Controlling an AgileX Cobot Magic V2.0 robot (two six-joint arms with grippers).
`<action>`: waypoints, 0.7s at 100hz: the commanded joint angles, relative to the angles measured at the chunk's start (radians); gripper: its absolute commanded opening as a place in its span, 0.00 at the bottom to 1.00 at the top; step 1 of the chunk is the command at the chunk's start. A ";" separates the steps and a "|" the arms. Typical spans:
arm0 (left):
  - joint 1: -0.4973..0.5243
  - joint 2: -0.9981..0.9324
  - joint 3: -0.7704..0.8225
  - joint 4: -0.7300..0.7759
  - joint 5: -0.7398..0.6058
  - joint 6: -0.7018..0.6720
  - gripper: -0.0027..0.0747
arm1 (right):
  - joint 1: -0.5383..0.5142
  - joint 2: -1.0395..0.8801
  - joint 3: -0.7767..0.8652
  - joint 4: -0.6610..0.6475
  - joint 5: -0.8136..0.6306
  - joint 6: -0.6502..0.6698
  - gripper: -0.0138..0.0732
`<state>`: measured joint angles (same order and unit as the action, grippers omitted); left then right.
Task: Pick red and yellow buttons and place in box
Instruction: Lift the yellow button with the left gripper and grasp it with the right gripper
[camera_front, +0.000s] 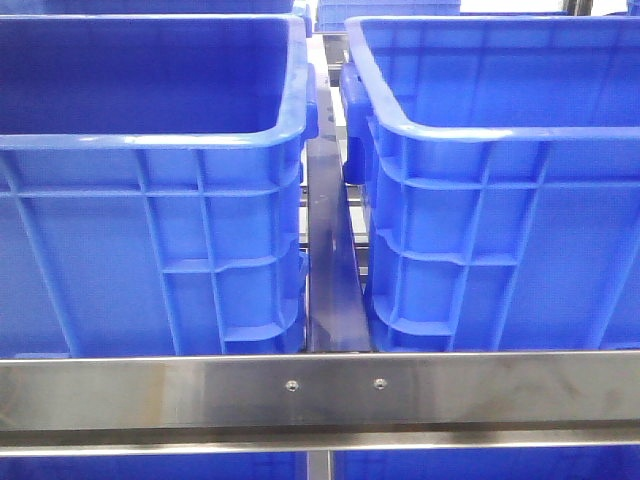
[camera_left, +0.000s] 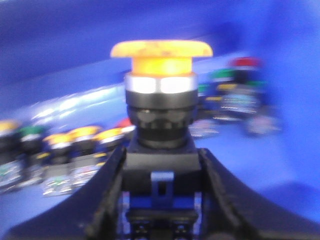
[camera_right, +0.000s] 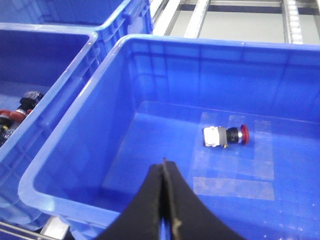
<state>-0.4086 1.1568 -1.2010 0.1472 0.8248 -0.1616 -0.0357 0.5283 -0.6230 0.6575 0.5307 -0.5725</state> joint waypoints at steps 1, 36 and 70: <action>-0.077 -0.067 -0.031 -0.001 -0.032 0.003 0.01 | 0.000 0.004 -0.024 0.013 -0.041 -0.008 0.09; -0.285 -0.111 -0.031 -0.001 0.021 0.003 0.01 | 0.000 0.004 -0.024 0.046 -0.021 -0.008 0.53; -0.302 -0.110 -0.031 -0.001 0.018 0.003 0.01 | 0.000 0.040 -0.031 0.436 0.083 -0.010 0.81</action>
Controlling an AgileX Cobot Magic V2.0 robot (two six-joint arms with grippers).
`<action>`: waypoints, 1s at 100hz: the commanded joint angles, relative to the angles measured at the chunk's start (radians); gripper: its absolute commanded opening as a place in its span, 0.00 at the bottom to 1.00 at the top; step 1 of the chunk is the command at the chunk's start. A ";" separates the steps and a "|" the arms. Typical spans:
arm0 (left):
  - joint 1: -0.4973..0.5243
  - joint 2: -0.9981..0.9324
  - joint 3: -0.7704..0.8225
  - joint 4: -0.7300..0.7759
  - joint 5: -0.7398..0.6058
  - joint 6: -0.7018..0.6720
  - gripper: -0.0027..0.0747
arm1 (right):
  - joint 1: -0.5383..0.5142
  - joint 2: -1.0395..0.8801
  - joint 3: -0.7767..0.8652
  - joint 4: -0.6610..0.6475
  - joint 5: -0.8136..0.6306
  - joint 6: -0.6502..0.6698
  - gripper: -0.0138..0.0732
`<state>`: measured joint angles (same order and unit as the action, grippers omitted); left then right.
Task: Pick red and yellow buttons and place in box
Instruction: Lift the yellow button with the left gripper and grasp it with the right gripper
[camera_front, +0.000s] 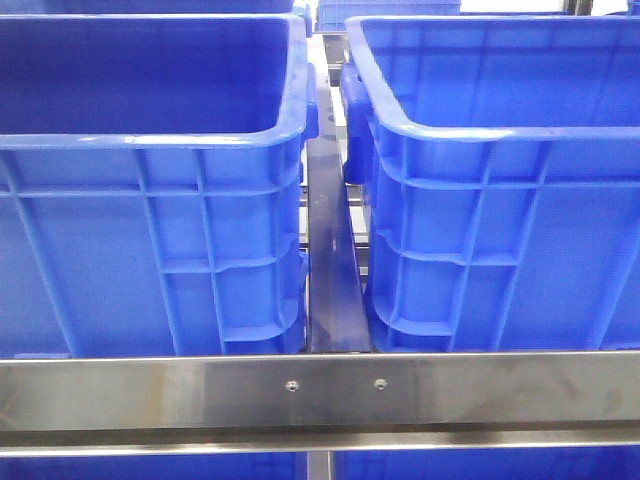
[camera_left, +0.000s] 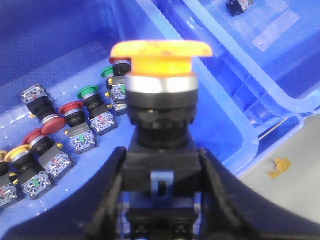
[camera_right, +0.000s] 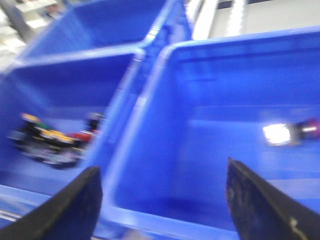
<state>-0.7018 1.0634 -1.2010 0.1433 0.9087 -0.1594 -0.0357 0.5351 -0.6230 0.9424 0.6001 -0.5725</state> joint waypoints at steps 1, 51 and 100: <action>-0.009 -0.016 -0.031 0.002 -0.066 0.001 0.01 | 0.000 0.041 -0.032 0.168 0.021 -0.011 0.81; -0.009 -0.016 -0.031 0.002 -0.066 0.001 0.01 | 0.139 0.504 -0.205 0.749 0.430 -0.293 0.81; -0.009 -0.016 -0.031 0.002 -0.066 0.001 0.01 | 0.468 0.868 -0.544 0.797 0.324 -0.293 0.81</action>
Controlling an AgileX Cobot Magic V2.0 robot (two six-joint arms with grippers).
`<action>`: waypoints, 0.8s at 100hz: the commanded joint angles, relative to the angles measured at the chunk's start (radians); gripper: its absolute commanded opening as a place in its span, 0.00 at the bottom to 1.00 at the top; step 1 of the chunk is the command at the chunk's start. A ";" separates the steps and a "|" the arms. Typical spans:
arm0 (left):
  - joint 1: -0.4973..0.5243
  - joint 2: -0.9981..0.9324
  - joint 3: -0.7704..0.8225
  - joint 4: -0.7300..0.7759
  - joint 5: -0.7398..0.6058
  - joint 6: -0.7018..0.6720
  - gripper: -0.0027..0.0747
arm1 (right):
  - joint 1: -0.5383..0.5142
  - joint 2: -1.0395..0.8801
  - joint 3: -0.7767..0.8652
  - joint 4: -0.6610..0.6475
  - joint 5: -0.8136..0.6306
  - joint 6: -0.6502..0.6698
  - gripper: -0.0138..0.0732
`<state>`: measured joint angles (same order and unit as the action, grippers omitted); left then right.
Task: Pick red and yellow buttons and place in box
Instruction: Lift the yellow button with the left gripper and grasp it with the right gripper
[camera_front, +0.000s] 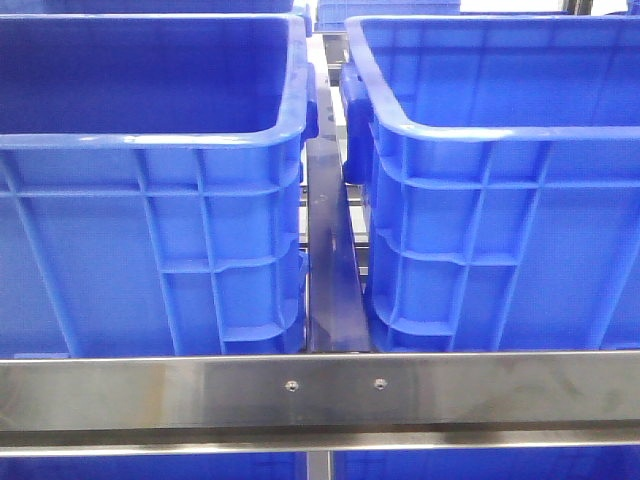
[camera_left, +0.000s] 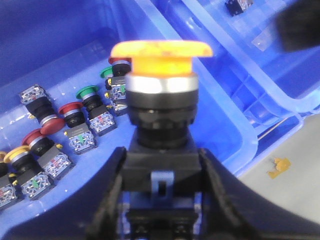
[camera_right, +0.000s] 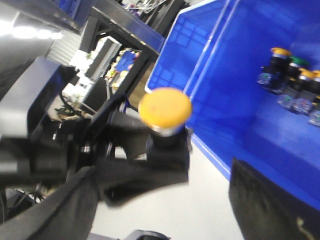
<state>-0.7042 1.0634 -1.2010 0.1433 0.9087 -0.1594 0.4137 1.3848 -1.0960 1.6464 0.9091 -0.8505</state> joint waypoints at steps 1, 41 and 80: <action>-0.006 -0.016 -0.031 0.002 -0.066 0.001 0.01 | 0.020 0.023 -0.074 0.095 0.015 -0.015 0.81; -0.006 -0.016 -0.031 0.002 -0.064 0.001 0.01 | 0.100 0.170 -0.200 0.133 0.016 -0.015 0.81; -0.006 -0.016 -0.031 0.002 -0.062 0.001 0.01 | 0.124 0.196 -0.236 0.155 0.024 -0.015 0.80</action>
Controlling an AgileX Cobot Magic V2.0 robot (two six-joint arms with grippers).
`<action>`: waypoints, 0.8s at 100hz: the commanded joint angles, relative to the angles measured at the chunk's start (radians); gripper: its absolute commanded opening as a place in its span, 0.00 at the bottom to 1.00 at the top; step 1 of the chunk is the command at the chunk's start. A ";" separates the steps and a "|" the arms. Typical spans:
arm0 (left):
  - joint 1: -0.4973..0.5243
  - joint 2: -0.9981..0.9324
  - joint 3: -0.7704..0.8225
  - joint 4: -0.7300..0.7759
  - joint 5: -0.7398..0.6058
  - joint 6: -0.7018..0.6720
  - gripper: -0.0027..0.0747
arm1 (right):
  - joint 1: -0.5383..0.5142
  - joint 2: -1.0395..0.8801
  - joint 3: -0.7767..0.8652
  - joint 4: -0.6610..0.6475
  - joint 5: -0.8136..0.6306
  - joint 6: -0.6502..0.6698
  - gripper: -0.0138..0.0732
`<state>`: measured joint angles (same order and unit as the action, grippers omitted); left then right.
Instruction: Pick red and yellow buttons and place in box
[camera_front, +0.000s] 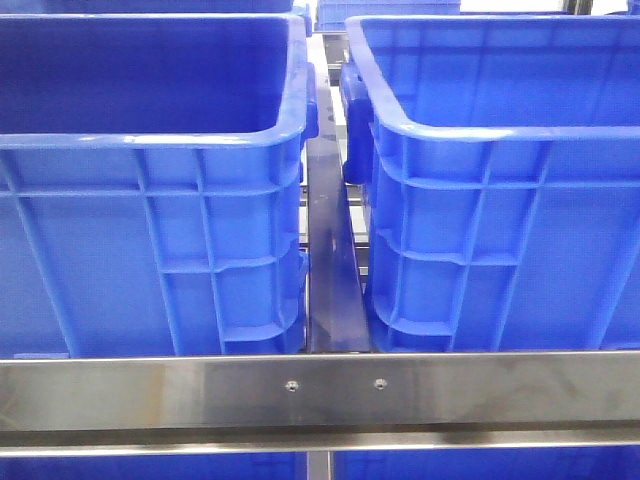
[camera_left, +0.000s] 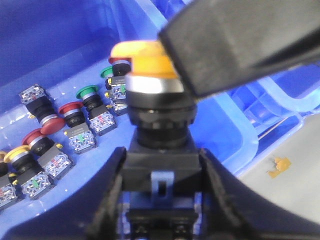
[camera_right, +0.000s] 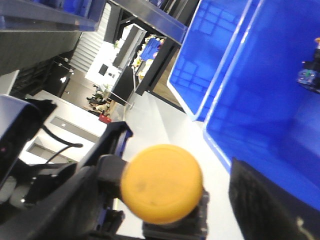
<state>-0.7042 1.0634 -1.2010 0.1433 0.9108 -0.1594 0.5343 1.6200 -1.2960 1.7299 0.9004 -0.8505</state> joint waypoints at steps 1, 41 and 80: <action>-0.006 -0.016 -0.031 0.002 -0.064 0.001 0.01 | 0.003 -0.039 -0.036 0.071 0.033 -0.015 0.80; -0.006 -0.016 -0.031 0.002 -0.064 0.001 0.01 | 0.007 -0.039 -0.036 0.090 0.054 -0.015 0.76; -0.006 -0.016 -0.031 0.002 -0.064 0.001 0.01 | 0.007 -0.034 -0.036 0.090 0.068 -0.015 0.52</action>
<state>-0.7042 1.0634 -1.2010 0.1433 0.9108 -0.1587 0.5426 1.6233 -1.2960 1.7507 0.9203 -0.8505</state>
